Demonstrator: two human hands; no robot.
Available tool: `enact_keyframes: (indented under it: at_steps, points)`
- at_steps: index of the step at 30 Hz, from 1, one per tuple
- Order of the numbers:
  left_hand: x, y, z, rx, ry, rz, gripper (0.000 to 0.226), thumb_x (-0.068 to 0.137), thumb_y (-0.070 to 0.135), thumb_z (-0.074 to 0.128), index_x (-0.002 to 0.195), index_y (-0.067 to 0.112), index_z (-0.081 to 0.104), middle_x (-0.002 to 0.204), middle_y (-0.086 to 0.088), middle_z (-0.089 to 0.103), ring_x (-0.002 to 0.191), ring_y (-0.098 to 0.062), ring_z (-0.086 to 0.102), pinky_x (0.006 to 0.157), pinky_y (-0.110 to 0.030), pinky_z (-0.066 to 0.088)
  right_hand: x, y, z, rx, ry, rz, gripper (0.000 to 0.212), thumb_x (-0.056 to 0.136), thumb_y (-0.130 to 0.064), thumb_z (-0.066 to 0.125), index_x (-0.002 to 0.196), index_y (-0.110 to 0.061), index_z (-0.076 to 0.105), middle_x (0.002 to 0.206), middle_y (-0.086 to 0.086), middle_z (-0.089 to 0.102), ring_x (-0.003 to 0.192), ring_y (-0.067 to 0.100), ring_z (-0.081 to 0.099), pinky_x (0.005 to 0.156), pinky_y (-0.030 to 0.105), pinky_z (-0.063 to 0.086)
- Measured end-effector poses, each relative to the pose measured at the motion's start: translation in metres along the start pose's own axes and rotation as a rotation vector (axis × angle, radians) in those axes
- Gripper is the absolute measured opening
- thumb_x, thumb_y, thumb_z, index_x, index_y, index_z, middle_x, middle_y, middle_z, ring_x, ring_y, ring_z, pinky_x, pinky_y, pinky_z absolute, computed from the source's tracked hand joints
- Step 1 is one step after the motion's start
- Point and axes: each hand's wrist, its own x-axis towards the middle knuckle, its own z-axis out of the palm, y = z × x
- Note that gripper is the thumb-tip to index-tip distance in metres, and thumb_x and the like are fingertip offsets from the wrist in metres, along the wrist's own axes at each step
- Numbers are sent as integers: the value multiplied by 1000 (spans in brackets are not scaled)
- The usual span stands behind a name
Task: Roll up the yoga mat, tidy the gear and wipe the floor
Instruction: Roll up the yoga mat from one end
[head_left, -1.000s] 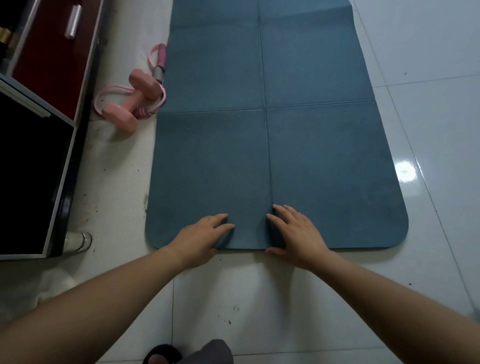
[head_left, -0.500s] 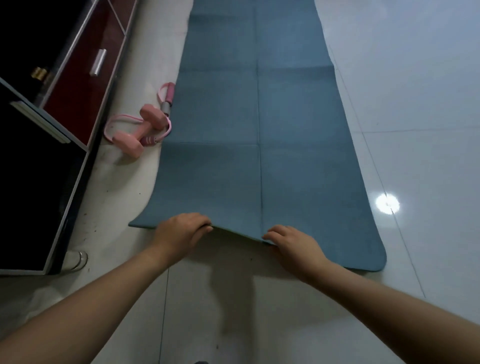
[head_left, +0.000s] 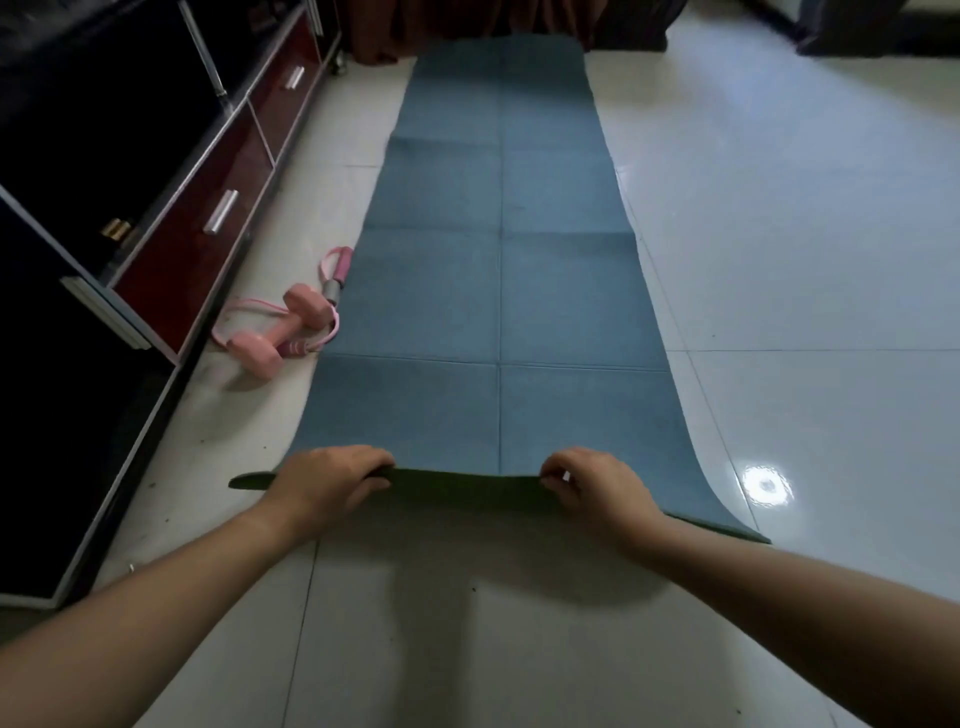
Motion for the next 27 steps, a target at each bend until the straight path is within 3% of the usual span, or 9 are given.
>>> enact_keyframes:
  at_steps: [3, 6, 9, 12, 16, 18, 23, 27]
  points:
    - [2, 2, -3, -45, 75, -106, 13, 84, 24, 66, 97, 21, 65, 89, 5, 68, 74, -16, 64, 59, -29, 50, -8, -3, 1, 35, 20, -105, 23, 93, -29, 54, 111, -18, 62, 107, 0, 66, 95, 19, 60, 78, 27, 43]
    - [13, 3, -8, 3, 151, -62, 15, 87, 24, 61, 100, 18, 65, 89, 4, 68, 74, -16, 64, 62, -26, 48, -9, 5, -10, -14, 2, -131, 18, 88, -30, 60, 99, -16, 65, 93, 3, 67, 85, 23, 61, 65, 28, 38]
    - [20, 9, -16, 31, 115, -32, 20, 86, 27, 60, 104, 19, 65, 91, 3, 68, 76, -18, 65, 65, -34, 53, -9, 13, -18, -43, 23, -89, 15, 87, -29, 61, 88, -15, 64, 82, 5, 66, 77, 28, 59, 59, 29, 32]
    - [19, 13, -22, 23, 43, -53, 30, 81, 25, 69, 110, 19, 64, 99, 3, 70, 84, -17, 67, 71, -30, 52, -14, 12, -19, -53, 15, -111, 15, 89, -30, 58, 94, -16, 63, 88, 4, 66, 81, 26, 59, 61, 29, 31]
    - [8, 15, -26, 12, -32, -102, 12, 86, 29, 63, 96, 23, 63, 88, 7, 67, 75, -15, 61, 54, -16, 34, -18, 5, -22, -52, 10, -135, 17, 91, -29, 55, 97, -15, 63, 91, 3, 65, 82, 24, 58, 63, 29, 33]
    - [1, 17, -27, 19, -12, -97, 7, 86, 28, 63, 90, 23, 62, 83, 8, 65, 70, -13, 58, 51, -16, 30, -20, 3, -25, -51, 13, -141, 17, 91, -30, 54, 97, -16, 62, 91, 2, 65, 82, 22, 58, 62, 28, 34]
    - [-20, 25, -29, 11, -63, -122, 6, 87, 31, 61, 88, 25, 59, 82, 9, 65, 73, -17, 61, 51, -27, 35, -34, -1, -30, -35, -27, -166, 13, 90, -27, 56, 95, -17, 63, 90, 0, 66, 83, 21, 59, 64, 28, 38]
    - [-35, 28, -28, 5, -1, -65, 9, 82, 31, 63, 84, 30, 55, 75, 8, 66, 65, -20, 62, 47, -24, 28, -45, -3, -34, -31, -45, -166, 13, 89, -27, 58, 95, -18, 65, 88, -1, 67, 82, 20, 60, 63, 27, 36]
